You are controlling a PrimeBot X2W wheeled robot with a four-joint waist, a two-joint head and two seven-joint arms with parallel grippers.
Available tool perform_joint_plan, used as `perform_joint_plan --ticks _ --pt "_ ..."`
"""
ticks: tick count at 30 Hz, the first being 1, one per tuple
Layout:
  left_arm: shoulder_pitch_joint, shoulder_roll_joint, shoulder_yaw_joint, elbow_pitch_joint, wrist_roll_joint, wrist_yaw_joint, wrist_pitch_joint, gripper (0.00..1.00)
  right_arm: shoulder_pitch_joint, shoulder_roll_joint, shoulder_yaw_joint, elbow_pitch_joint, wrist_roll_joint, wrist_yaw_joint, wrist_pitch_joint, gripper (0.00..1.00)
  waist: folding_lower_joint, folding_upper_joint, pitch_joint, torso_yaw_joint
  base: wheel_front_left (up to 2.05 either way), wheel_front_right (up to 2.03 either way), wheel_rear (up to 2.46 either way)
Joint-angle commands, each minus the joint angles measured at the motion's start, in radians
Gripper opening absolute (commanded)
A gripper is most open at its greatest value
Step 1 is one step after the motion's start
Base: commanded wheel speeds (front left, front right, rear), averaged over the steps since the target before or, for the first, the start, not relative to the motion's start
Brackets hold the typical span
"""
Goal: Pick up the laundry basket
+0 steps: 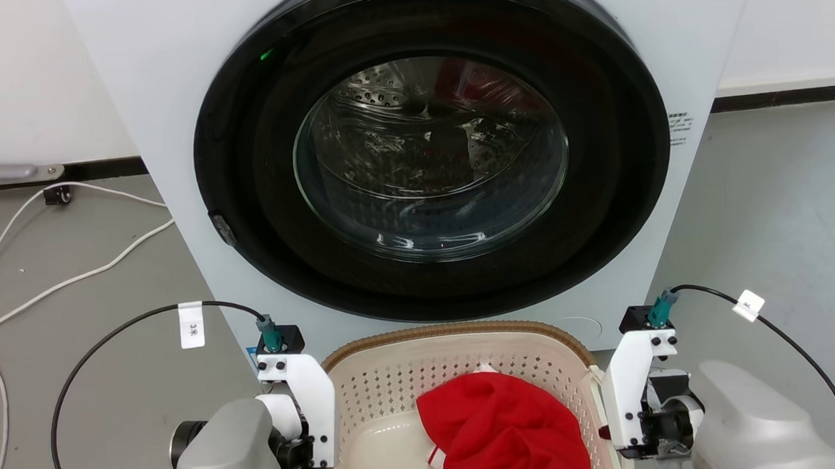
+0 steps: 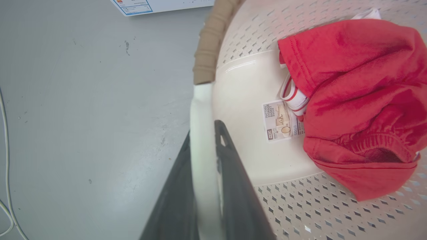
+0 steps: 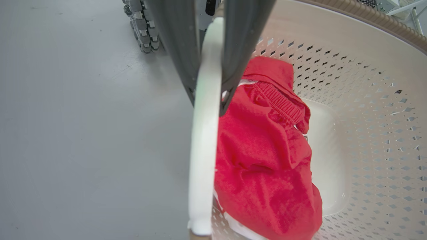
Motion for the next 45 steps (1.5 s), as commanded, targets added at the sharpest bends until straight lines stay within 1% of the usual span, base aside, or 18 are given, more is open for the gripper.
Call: perform_joint_plan --ticks 1,14,45 --pt "0.013 -0.014 -0.005 -0.01 -0.008 -0.01 -0.008 0.0 0.005 0.021 0.005 -0.007 0.008 0.003 -0.007 0.0 0.0001 -0.0001 -0.001 -0.001 0.0 0.0 0.0" --pt "0.018 -0.026 -0.032 -0.015 -0.044 -0.01 -0.024 0.0 0.006 0.031 0.026 0.015 0.031 0.003 -0.032 0.0 0.0001 -0.0001 -0.004 0.002 0.0 0.0 0.0" --pt "0.015 -0.025 -0.1 -0.017 -0.118 -0.011 -0.047 0.0 -0.009 0.031 0.07 0.035 0.078 0.003 -0.046 0.0 0.0001 -0.0001 0.006 -0.001 0.0 0.0 0.0"
